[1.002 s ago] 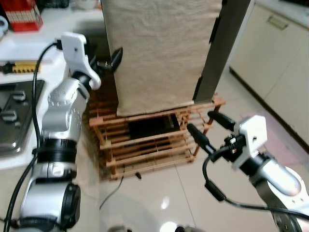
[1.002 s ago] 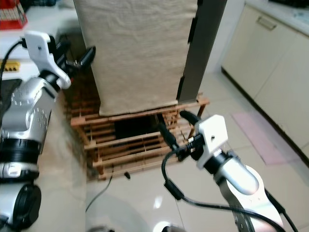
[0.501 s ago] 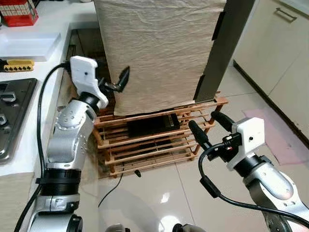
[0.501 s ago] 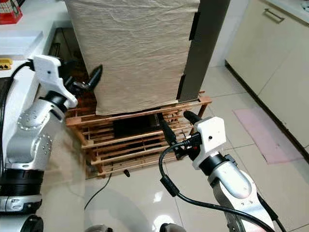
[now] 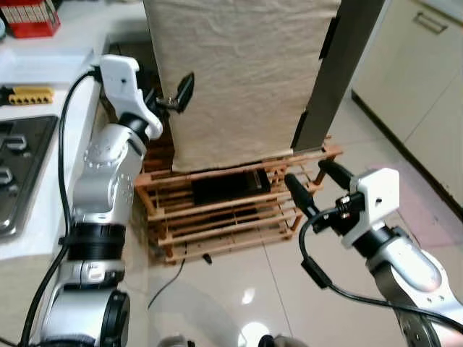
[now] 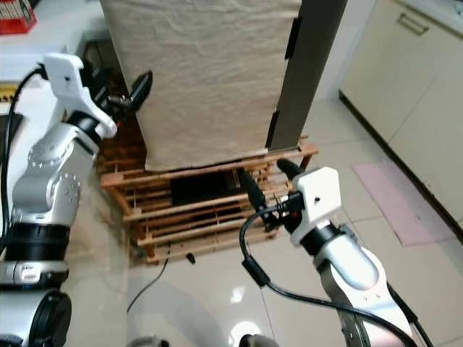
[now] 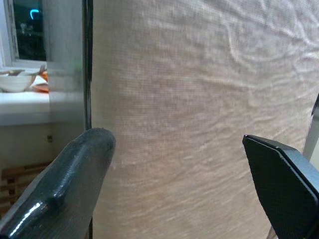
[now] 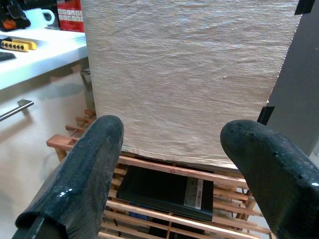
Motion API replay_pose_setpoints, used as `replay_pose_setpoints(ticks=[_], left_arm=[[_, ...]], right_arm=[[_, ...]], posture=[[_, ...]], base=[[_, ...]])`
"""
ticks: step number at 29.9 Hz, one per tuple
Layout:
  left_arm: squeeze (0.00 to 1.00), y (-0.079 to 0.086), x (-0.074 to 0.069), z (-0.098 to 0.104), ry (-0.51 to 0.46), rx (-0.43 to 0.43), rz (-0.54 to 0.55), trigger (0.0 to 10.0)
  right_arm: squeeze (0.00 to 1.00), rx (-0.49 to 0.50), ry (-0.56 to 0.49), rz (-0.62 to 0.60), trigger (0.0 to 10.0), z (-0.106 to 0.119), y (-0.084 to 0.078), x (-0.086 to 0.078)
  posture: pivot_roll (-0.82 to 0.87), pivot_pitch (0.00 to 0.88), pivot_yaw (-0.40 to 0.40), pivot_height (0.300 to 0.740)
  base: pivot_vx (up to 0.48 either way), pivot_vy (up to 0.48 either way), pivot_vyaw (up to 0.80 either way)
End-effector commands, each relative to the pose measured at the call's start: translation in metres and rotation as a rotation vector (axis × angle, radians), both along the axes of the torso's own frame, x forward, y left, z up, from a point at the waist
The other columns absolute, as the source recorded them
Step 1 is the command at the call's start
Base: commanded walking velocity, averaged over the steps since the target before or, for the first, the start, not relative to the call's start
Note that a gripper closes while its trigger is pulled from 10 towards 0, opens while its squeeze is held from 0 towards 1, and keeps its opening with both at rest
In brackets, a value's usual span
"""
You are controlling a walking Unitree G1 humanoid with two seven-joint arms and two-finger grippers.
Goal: Restocking fridge
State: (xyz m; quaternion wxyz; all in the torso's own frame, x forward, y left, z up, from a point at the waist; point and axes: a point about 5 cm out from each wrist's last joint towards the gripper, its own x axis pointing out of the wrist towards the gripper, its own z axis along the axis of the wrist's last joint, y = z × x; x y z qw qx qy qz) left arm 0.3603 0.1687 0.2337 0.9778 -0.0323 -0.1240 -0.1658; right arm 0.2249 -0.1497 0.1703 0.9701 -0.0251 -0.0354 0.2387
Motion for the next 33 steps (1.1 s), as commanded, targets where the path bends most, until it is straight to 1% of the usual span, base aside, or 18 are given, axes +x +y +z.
replay_pose_setpoints(ticks=[1, 5, 7, 8, 9, 12, 13, 15, 16, 17, 18, 21, 25, 33], left_arm=[[1.00, 0.003, 0.005, 0.007, -0.023, 0.020, 0.002, 10.0], [1.00, 0.008, 0.012, 0.011, -0.029, 0.013, 0.015, 10.0], [1.00, 0.014, 0.017, 0.013, -0.024, 0.002, 0.029, 10.0], [1.00, 0.021, 0.022, 0.018, -0.048, 0.031, 0.058, 10.0], [1.00, 0.024, 0.024, 0.019, -0.042, 0.026, 0.063, 10.0], [1.00, 0.026, 0.026, 0.020, -0.036, 0.009, 0.057, 10.0], [1.00, 0.028, 0.029, 0.022, -0.036, 0.005, 0.051, 10.0], [1.00, 0.028, 0.032, 0.025, -0.047, 0.012, 0.027, 10.0], [0.89, 0.028, 0.033, 0.026, -0.049, 0.008, 0.014, 10.0], [0.17, 0.027, 0.034, 0.026, -0.049, 0.002, -0.004, 10.0], [0.00, 0.026, 0.035, 0.027, -0.050, -0.007, -0.022, 10.0], [0.00, 0.023, 0.039, 0.028, -0.054, -0.021, -0.067, 10.0], [0.00, 0.024, 0.042, 0.029, -0.056, -0.001, -0.054, 10.0], [0.00, 0.024, 0.049, 0.041, -0.057, 0.026, -0.054, 10.0]], right_arm=[[0.00, 0.001, -0.012, -0.005, 10.0, 0.004, -0.003, -0.001], [0.00, 0.003, -0.015, 0.014, 10.0, 0.005, -0.002, -0.002], [0.00, 0.005, -0.017, 0.031, 10.0, 0.006, -0.002, -0.004], [0.00, 0.009, -0.011, 0.053, 10.0, 0.005, -0.001, -0.005], [0.00, 0.011, -0.007, 0.062, 10.0, 0.005, 0.000, -0.005], [0.00, 0.018, 0.006, 0.083, 10.0, 0.005, 0.001, -0.006], [0.00, 0.004, 0.014, 0.116, 10.0, 0.004, 0.000, -0.007], [0.00, -0.008, 0.014, 0.127, 10.0, 0.004, -0.002, -0.007], [0.00, -0.009, 0.012, 0.126, 10.0, 0.004, -0.003, -0.006], [0.00, -0.010, 0.010, 0.125, 10.0, 0.004, -0.004, -0.005], [0.00, -0.010, 0.008, 0.125, 10.0, 0.005, -0.005, -0.004], [0.00, -0.013, 0.003, 0.127, 10.0, 0.006, -0.006, -0.003], [0.00, -0.011, 0.000, 0.134, 10.0, 0.008, -0.006, -0.003], [0.00, -0.012, -0.005, 0.145, 10.0, 0.011, -0.005, -0.005]], posture=[[-0.05, 0.042, 0.002, 0.740], [-0.05, 0.039, 0.001, 0.740], [-0.05, 0.037, 0.001, 0.740], [-0.05, 0.034, 0.001, 0.740], [-0.05, 0.032, 0.001, 0.740], [-0.05, 0.032, 0.001, 0.740], [-0.06, 0.029, -0.002, 0.740], [-0.06, 0.025, -0.006, 0.740], [-0.06, 0.025, -0.006, 0.740], [-0.06, 0.025, -0.008, 0.740], [-0.06, 0.025, -0.008, 0.740], [-0.06, 0.025, -0.012, 0.740], [-0.06, 0.028, -0.014, 0.740], [-0.08, 0.042, -0.003, 0.740]], base=[[0.000, 0.000, 0.00], [0.000, 0.000, 0.00], [0.000, 0.000, 0.00], [0.000, 0.000, 0.00], [0.000, 0.000, 0.00], [0.000, 0.000, 0.00], [0.000, 0.000, 0.00], [0.000, 0.000, 0.00], [0.000, 0.000, 0.00], [0.000, 0.000, 0.00], [0.000, 0.000, 0.00], [0.000, 0.000, 0.00], [0.000, 0.000, 0.00], [0.000, 0.000, 0.00]])
